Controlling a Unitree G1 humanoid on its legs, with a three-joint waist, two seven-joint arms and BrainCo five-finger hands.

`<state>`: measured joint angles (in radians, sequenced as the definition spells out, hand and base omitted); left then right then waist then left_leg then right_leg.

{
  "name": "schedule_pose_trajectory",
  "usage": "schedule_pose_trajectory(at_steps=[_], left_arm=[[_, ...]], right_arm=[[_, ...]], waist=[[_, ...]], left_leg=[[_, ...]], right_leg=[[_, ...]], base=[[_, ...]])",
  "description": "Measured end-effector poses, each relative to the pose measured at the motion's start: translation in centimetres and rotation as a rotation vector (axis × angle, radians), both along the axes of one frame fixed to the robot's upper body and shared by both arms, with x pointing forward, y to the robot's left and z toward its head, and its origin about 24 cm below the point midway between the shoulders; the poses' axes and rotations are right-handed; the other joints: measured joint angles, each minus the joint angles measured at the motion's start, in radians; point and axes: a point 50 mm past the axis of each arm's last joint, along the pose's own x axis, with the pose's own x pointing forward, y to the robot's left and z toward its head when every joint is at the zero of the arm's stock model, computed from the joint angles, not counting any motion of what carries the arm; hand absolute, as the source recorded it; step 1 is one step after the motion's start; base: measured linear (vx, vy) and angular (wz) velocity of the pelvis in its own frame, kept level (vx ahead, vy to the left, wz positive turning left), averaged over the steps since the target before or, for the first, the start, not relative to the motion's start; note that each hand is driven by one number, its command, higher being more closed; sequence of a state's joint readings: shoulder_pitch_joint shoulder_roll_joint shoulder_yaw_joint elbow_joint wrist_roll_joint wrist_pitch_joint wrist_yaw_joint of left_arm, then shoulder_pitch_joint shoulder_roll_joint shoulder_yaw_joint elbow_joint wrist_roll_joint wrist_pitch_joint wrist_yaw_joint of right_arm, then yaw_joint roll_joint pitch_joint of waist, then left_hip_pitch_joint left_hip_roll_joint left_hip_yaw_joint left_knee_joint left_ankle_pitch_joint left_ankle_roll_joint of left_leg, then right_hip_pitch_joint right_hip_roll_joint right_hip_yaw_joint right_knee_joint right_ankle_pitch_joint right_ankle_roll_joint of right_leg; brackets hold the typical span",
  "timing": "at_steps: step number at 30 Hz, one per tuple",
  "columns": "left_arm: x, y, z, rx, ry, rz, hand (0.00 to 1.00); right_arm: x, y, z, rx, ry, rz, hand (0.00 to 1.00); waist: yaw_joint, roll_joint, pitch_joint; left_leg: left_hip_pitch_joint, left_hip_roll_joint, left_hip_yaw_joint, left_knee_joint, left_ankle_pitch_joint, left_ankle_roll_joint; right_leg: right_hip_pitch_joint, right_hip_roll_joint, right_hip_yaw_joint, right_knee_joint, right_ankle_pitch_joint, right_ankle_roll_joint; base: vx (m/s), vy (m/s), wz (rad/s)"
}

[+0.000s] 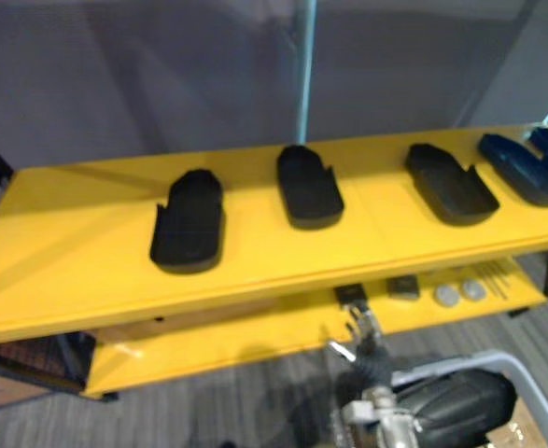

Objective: Walk over and take plastic housings, then place them on the shelf

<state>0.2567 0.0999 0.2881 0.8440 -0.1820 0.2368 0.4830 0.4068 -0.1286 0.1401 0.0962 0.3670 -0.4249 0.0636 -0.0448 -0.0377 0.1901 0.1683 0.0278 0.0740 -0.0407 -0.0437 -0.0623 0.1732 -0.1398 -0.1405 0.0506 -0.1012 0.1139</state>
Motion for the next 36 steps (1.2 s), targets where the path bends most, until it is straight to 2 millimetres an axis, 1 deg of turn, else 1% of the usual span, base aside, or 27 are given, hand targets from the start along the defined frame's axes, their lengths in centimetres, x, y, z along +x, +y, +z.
schedule_pose_trajectory(at_steps=[1,2,3,4,6,7,8,9,10,12,13,15,16,17,18,19,20,21,22,24,26,27,28,31,33,36], left_arm=[[1.8,0.9,0.8,0.106,-0.026,-0.146,0.0],[3.0,1.5,1.4,0.185,-0.032,-0.269,0.0],[4.1,2.0,2.1,0.27,-0.031,-0.395,0.0],[5.3,2.5,2.9,0.372,-0.015,-0.558,0.0],[7.0,2.6,3.9,0.496,0.009,-0.808,0.0],[8.1,2.3,4.4,0.563,0.036,-1.005,0.0],[8.5,2.1,4.5,0.585,0.043,-1.082,0.0],[9.1,1.7,4.7,0.617,0.051,-1.217,0.0],[9.4,1.4,4.8,0.621,0.051,-1.309,0.0],[9.7,0.9,4.7,0.607,0.057,-1.418,0.0],[9.7,0.4,4.5,0.584,0.075,-1.562,0.0],[9.4,-0.4,4.2,0.545,0.072,-1.689,0.0],[9.2,-0.6,4.1,0.525,0.061,-1.714,0.0],[8.8,-1.2,3.8,0.457,0.026,-1.725,0.0],[8.6,-1.7,3.5,0.385,-0.008,-1.699,0.0],[8.5,-1.9,3.4,0.35,-0.023,-1.68,0.0],[8.2,-2.2,3.1,0.237,-0.075,-1.575,0.0],[8.0,-2.2,2.9,0.177,-0.102,-1.505,0.0],[7.5,-2.3,2.5,0.033,-0.195,-1.285,0.0],[7.0,-2.5,2.4,-0.002,-0.256,-1.191,0.0],[6.7,-2.9,2.5,0.015,-0.292,-1.233,0.0],[6.7,-3.4,2.7,0.04,-0.31,-1.303,0.0],[7.0,-3.8,2.9,0.084,-0.327,-1.401,0.0],[7.4,-4.6,3.1,0.101,-0.358,-1.479,0.0],[7.4,-4.7,3.2,0.085,-0.372,-1.455,0.0],[7.5,-4.4,3.4,0.045,-0.368,-1.364,0.0]], right_arm=[[0.0,-0.3,0.0,-0.013,0.001,0.005,0.0],[-0.1,-0.5,0.0,-0.022,0.002,0.01,0.0],[-0.1,-0.7,0.1,-0.031,-0.003,0.018,0.0],[-0.1,-0.8,0.3,-0.039,-0.019,0.027,0.0],[-0.3,-1.2,0.3,-0.053,-0.037,0.032,0.0],[-0.4,-1.5,0.3,-0.061,-0.048,0.041,0.0],[-0.4,-1.6,0.2,-0.067,-0.049,0.048,0.0],[-0.4,-1.8,0.2,-0.077,-0.052,0.054,0.0],[-0.3,-1.9,0.4,-0.082,-0.067,0.059,0.0],[-0.1,-1.9,0.6,-0.087,-0.084,0.07,0.0],[0.1,-2.0,0.7,-0.095,-0.091,0.078,0.0],[0.4,-2.1,1.0,-0.106,-0.105,0.09,0.0],[0.6,-2.2,1.1,-0.11,-0.11,0.094,0.0],[0.7,-2.2,1.2,-0.115,-0.115,0.1,0.0],[1.2,-2.2,1.4,-0.121,-0.131,0.106,0.0],[1.3,-2.2,1.5,-0.123,-0.137,0.109,0.0],[1.8,-2.1,1.8,-0.129,-0.154,0.116,0.0],[1.9,-2.0,1.9,-0.13,-0.161,0.117,0.0],[2.2,-1.9,2.2,-0.128,-0.178,0.116,0.0],[2.3,-1.9,2.6,-0.127,-0.195,0.108,0.0],[2.4,-1.9,3.0,-0.132,-0.214,0.099,0.0],[2.5,-1.9,3.2,-0.134,-0.224,0.099,0.0],[2.5,-1.9,3.2,-0.133,-0.221,0.104,0.0],[2.5,-1.7,3.2,-0.13,-0.22,0.115,0.0],[2.5,-1.7,3.1,-0.13,-0.218,0.115,0.0],[2.2,-1.8,3.0,-0.131,-0.209,0.11,0.0]], waist=[[-0.002,0.005,0.007],[-0.009,0.007,0.008],[-0.023,0.008,0.008],[-0.03,0.01,0.011],[-0.033,0.012,0.012],[-0.037,0.013,0.012],[-0.038,0.013,0.012],[-0.042,0.018,0.014],[-0.05,0.019,0.015],[-0.053,0.026,0.013],[-0.054,0.033,0.014],[-0.053,0.041,0.016],[-0.053,0.044,0.014],[-0.053,0.048,0.011],[-0.053,0.051,0.009],[-0.053,0.053,0.008],[-0.052,0.054,0.007],[-0.052,0.054,0.007],[-0.05,0.052,0.006],[-0.049,0.048,0.003],[-0.049,0.042,-0.001],[-0.046,0.039,-0.002],[-0.041,0.037,-0.009],[-0.042,0.039,-0.019],[-0.044,0.04,-0.019],[-0.047,0.039,-0.02]], left_leg=[[-0.001,0.001,0.011,0.004,-0.002,0.0],[-0.011,0.002,0.017,0.013,-0.005,0.001],[-0.021,0.002,0.018,0.022,-0.008,0.002],[-0.032,0.003,0.019,0.034,-0.01,0.003],[-0.033,0.006,0.031,0.036,-0.012,0.004],[-0.034,0.006,0.033,0.046,-0.018,0.004],[-0.035,0.007,0.035,0.052,-0.022,0.004],[-0.035,0.007,0.04,0.058,-0.026,0.003],[-0.04,0.008,0.041,0.065,-0.028,0.004],[-0.053,0.009,0.043,0.075,-0.031,0.004],[-0.065,0.012,0.042,0.082,-0.031,0.004],[-0.067,0.014,0.044,0.083,-0.031,0.004],[-0.067,0.014,0.045,0.083,-0.031,0.004],[-0.067,0.013,0.045,0.083,-0.031,0.004],[-0.067,0.013,0.045,0.083,-0.031,0.004],[-0.067,0.013,0.045,0.083,-0.031,0.004],[-0.066,0.013,0.045,0.083,-0.031,0.004],[-0.066,0.013,0.045,0.083,-0.031,0.004],[-0.066,0.014,0.044,0.084,-0.031,0.004],[-0.066,0.014,0.043,0.084,-0.031,0.004],[-0.066,0.014,0.041,0.084,-0.031,0.004],[-0.066,0.014,0.041,0.084,-0.031,0.004],[-0.066,0.014,0.041,0.084,-0.031,0.004],[-0.065,0.013,0.042,0.084,-0.031,0.004],[-0.065,0.013,0.042,0.084,-0.03,0.004],[-0.065,0.014,0.042,0.084,-0.03,0.004]], right_leg=[[-0.005,0.001,0.007,0.0,0.003,0.0],[-0.011,0.001,0.01,0.0,0.005,-0.001],[-0.019,0.001,0.012,0.001,0.008,-0.001],[-0.027,0.001,0.014,0.002,0.01,-0.002],[-0.035,0.005,0.031,0.002,0.015,-0.003],[-0.034,0.005,0.033,0.004,0.015,-0.003],[-0.034,0.005,0.035,0.005,0.015,-0.003],[-0.035,0.004,0.038,0.006,0.015,-0.003],[-0.037,0.004,0.038,0.007,0.015,-0.002],[-0.05,0.004,0.04,0.011,0.016,-0.003],[-0.059,0.004,0.041,0.012,0.02,-0.002],[-0.063,0.005,0.044,0.013,0.021,-0.002],[-0.063,0.006,0.045,0.013,0.021,-0.002],[-0.063,0.006,0.045,0.013,0.022,-0.002],[-0.063,0.006,0.045,0.013,0.022,-0.002],[-0.063,0.006,0.045,0.013,0.023,-0.002],[-0.063,0.007,0.046,0.012,0.024,-0.002],[-0.062,0.008,0.047,0.012,0.025,-0.002],[-0.06,0.009,0.047,0.008,0.028,-0.002],[-0.055,0.01,0.047,0.002,0.031,-0.002],[-0.049,0.01,0.045,-0.006,0.035,-0.003],[-0.049,0.01,0.045,-0.006,0.036,-0.003],[-0.049,0.01,0.044,-0.006,0.036,-0.003],[-0.049,0.01,0.045,-0.006,0.037,-0.002],[-0.049,0.01,0.045,-0.006,0.037,-0.003],[-0.049,0.011,0.045,-0.008,0.039,-0.003]], base=[[-0.05,0.003,-0.16],[-0.05,0.002,-0.14],[-0.04,-0.001,-0.05],[-0.03,-0.001,-0.11],[-0.02,0.001,-0.18],[-0.03,0.001,-0.11],[-0.03,0.002,-0.1],[-0.03,0.004,-0.09],[-0.05,0.003,-0.07],[-0.04,-0.001,-0.02],[0.0,0.0,0.0],[-0.03,-0.008,-0.03],[-0.01,-0.004,-0.03],[0.0,0.0,0.0],[0.0,0.0,0.0],[0.0,0.0,0.0],[0.0,0.0,0.0],[0.0,0.0,0.0],[0.0,0.0,0.0],[0.0,-0.001,0.02],[0.0,-0.002,0.02],[0.0,0.0,0.0],[0.0,0.0,0.0],[0.0,0.0,0.0],[0.0,0.0,0.0],[0.0,0.0,0.0]])
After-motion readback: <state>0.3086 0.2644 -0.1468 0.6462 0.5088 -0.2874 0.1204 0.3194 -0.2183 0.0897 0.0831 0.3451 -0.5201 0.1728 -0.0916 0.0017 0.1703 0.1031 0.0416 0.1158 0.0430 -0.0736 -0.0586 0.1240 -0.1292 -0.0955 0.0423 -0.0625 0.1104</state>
